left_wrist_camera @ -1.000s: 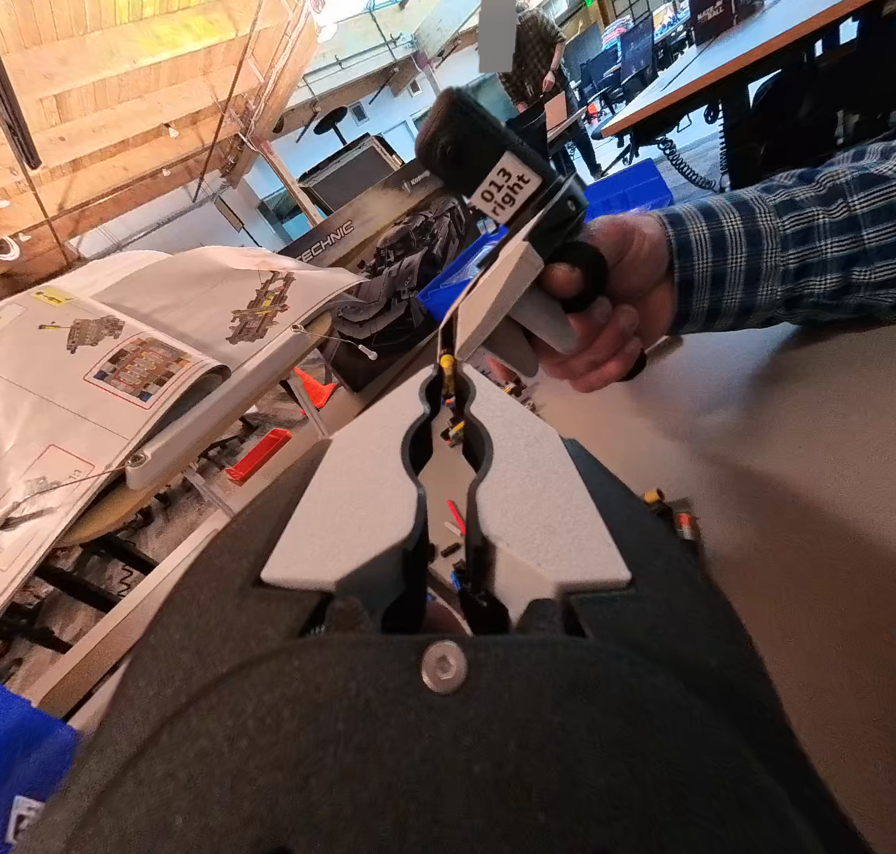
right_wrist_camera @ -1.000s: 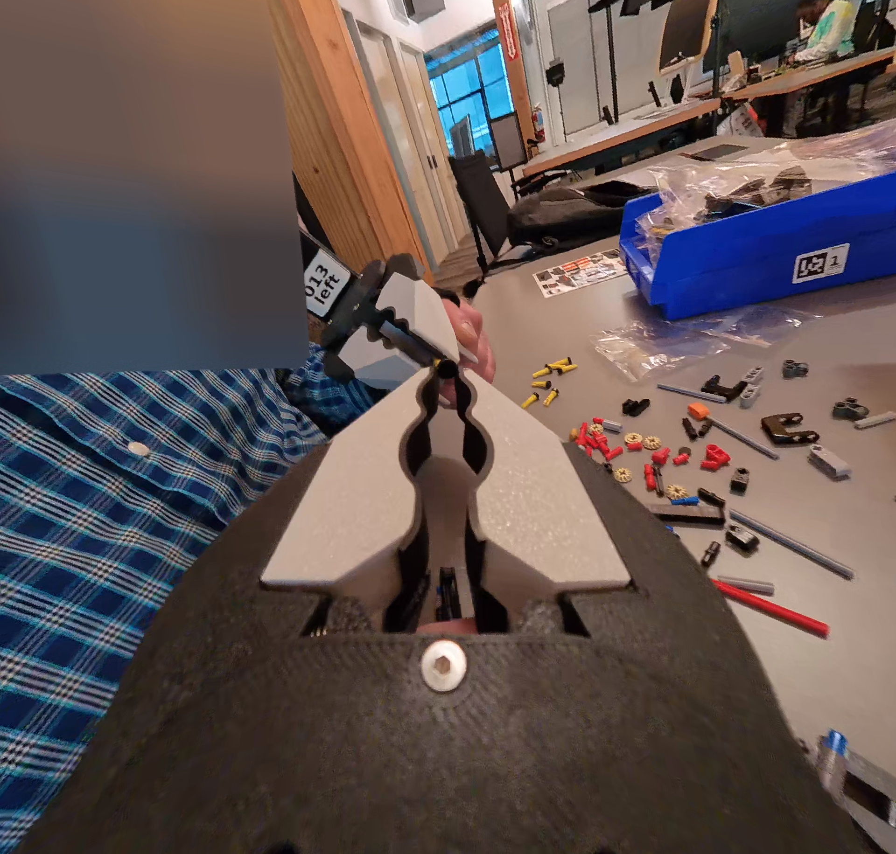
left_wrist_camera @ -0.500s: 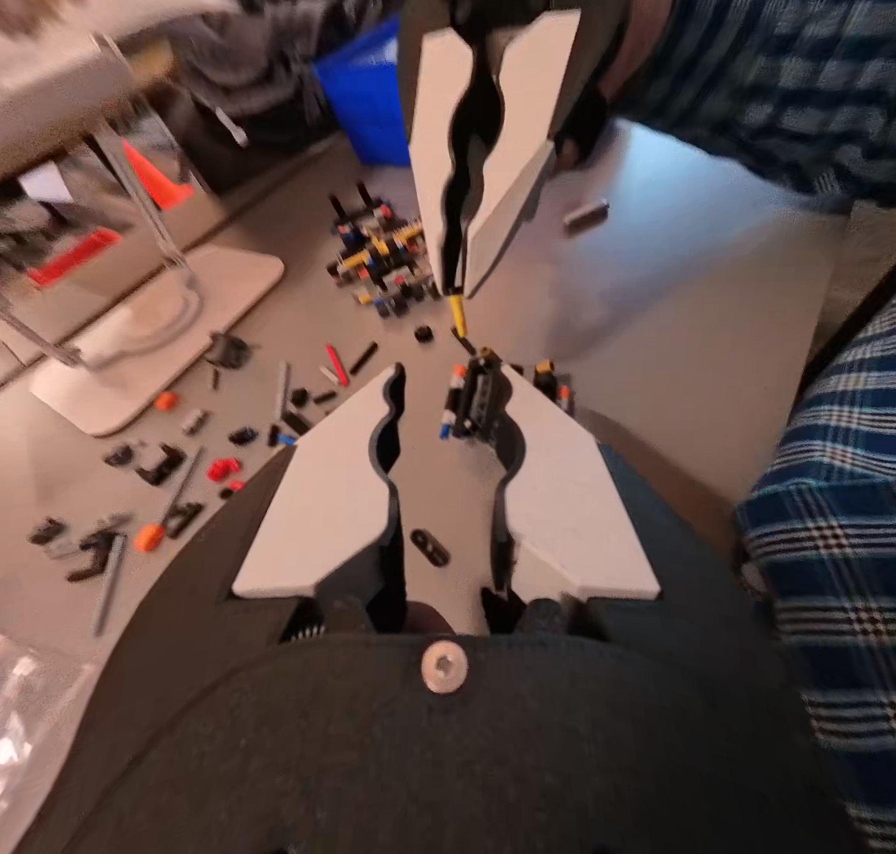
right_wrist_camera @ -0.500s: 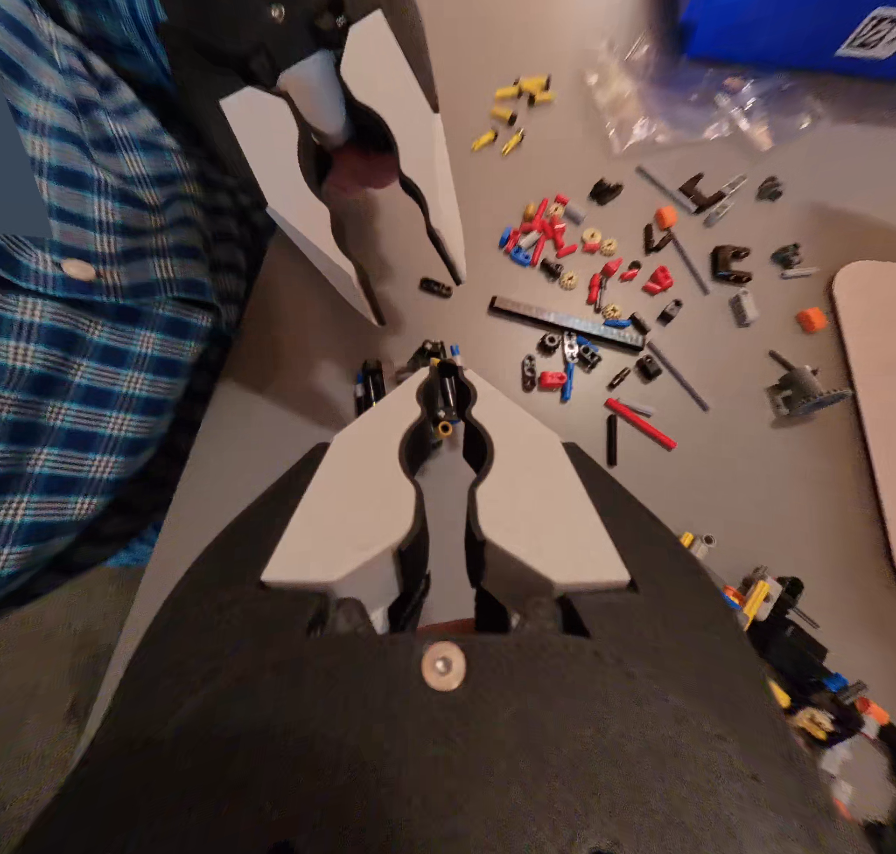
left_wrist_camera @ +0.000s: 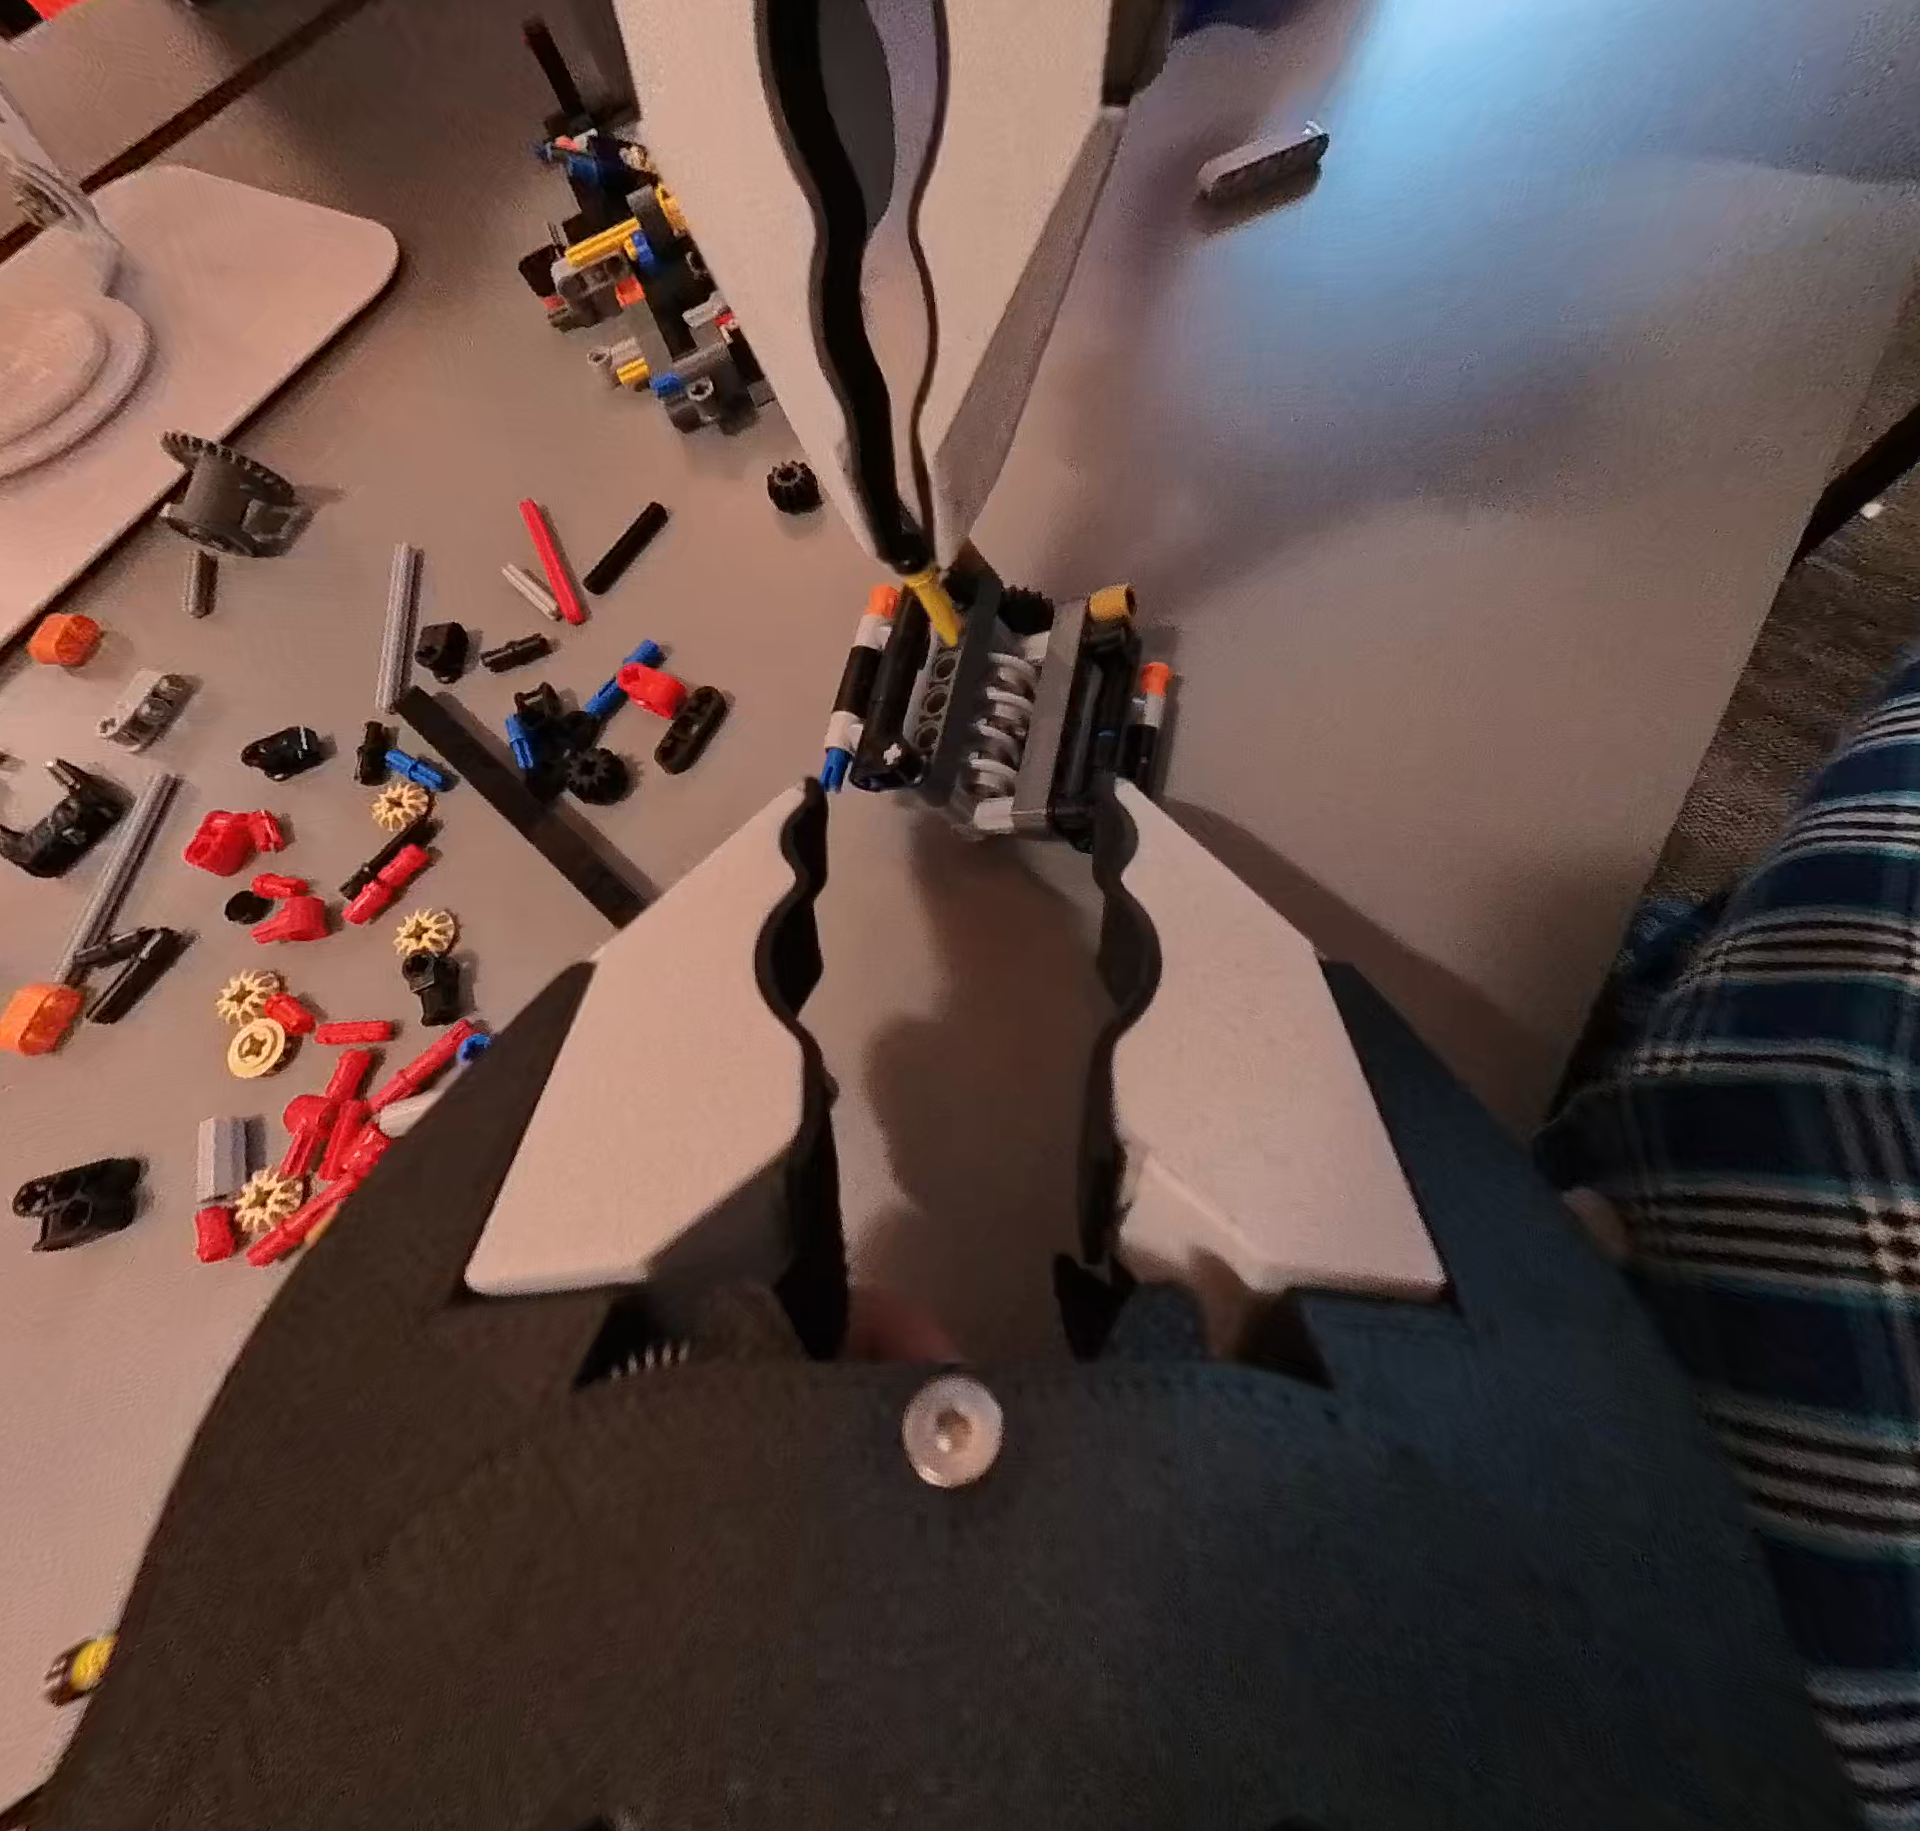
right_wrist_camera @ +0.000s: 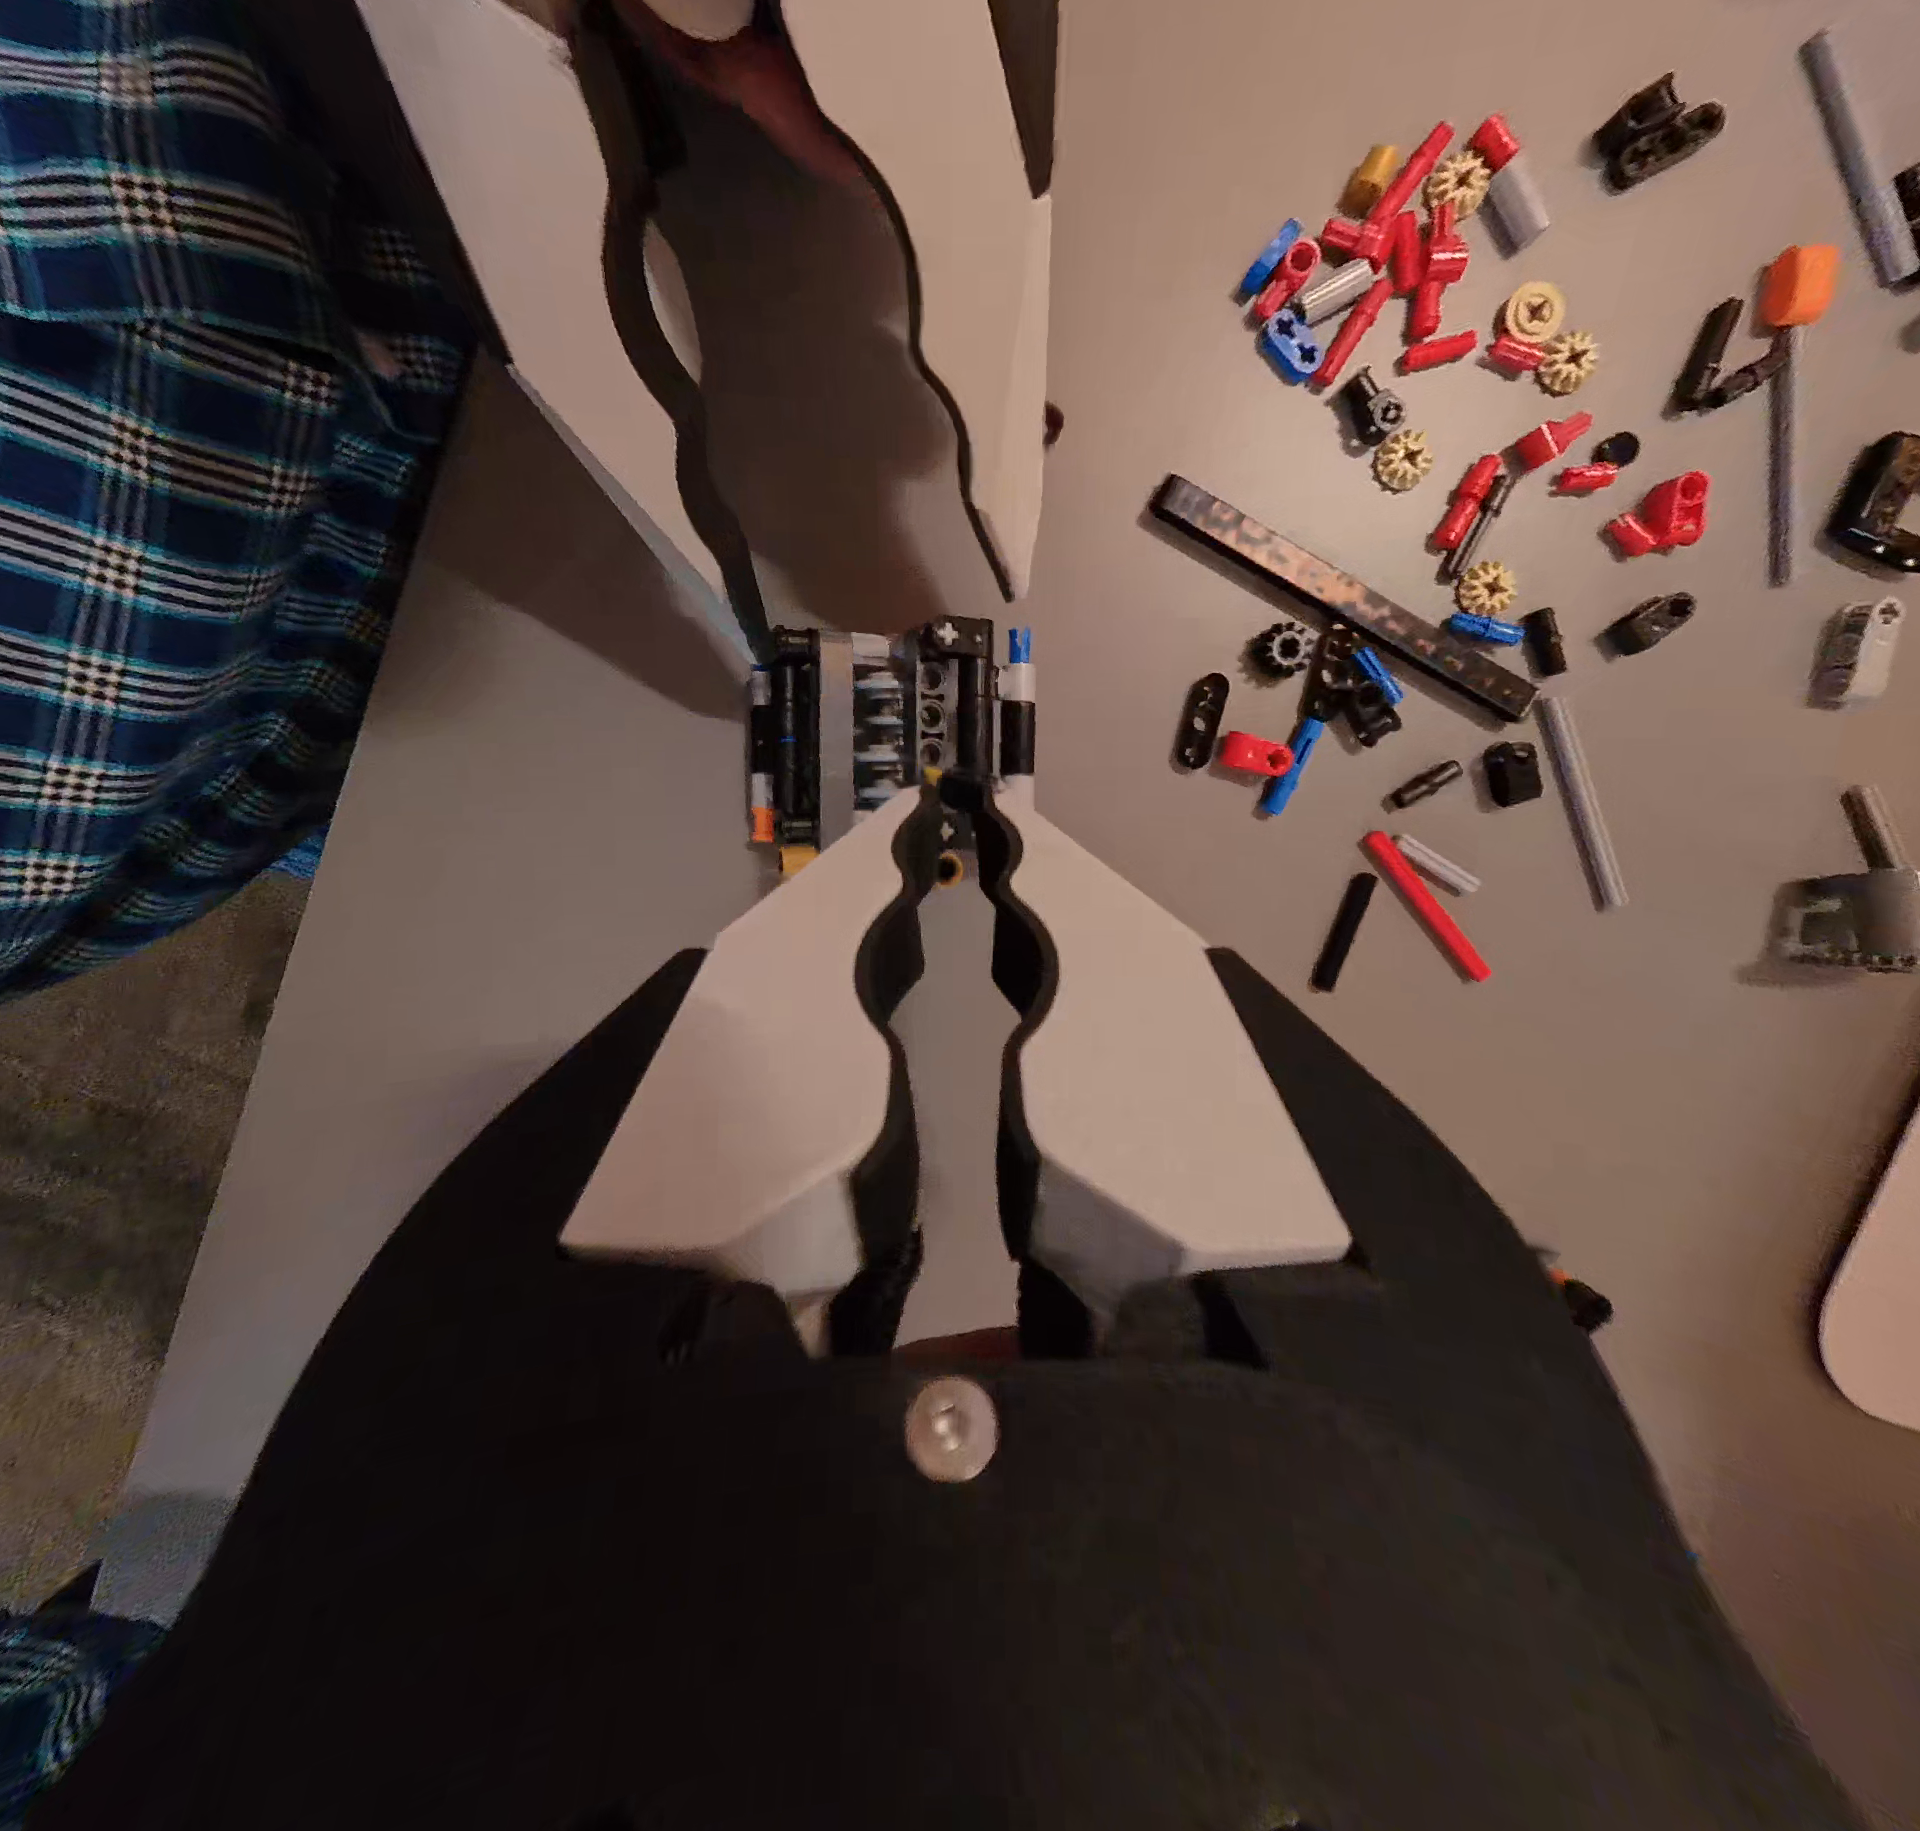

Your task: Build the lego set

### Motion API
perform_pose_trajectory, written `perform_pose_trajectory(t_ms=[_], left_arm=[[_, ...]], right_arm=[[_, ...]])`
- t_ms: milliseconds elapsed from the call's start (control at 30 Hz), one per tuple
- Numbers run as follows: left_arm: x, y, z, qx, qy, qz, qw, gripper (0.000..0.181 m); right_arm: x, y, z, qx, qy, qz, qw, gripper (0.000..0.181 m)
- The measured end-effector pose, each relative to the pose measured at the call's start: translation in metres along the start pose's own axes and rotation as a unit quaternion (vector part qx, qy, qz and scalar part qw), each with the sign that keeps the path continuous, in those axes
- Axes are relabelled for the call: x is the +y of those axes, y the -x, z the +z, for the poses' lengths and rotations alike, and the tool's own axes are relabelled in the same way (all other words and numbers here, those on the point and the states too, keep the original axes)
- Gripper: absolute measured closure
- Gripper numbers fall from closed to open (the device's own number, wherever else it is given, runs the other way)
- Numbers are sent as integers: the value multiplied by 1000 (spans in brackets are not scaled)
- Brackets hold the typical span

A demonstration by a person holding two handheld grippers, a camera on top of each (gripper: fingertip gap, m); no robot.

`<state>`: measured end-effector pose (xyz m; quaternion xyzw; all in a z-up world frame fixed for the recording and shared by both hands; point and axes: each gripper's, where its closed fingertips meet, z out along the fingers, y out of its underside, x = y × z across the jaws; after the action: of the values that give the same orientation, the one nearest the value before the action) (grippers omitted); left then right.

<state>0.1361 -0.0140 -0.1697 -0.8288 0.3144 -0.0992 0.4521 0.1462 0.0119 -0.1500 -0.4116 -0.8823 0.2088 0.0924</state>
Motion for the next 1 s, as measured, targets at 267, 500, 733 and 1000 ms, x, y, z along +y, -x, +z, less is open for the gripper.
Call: perform_pose_trajectory(t_ms=[267,500,733,1000], left_arm=[[1,-1,2,1,8,5,1000,133],[3,-1,5,-2,14,10,1000,135],[2,-1,6,-1,15,8,1000,135],[3,0,6,-1,15,7,1000,136]], right_arm=[[4,-1,2,-8,32,-11,999,177],[8,-1,6,-17,51,-16,998,177],[10,0,9,-23,72,-20,997,171],[4,1,2,-7,47,-30,998,165]])
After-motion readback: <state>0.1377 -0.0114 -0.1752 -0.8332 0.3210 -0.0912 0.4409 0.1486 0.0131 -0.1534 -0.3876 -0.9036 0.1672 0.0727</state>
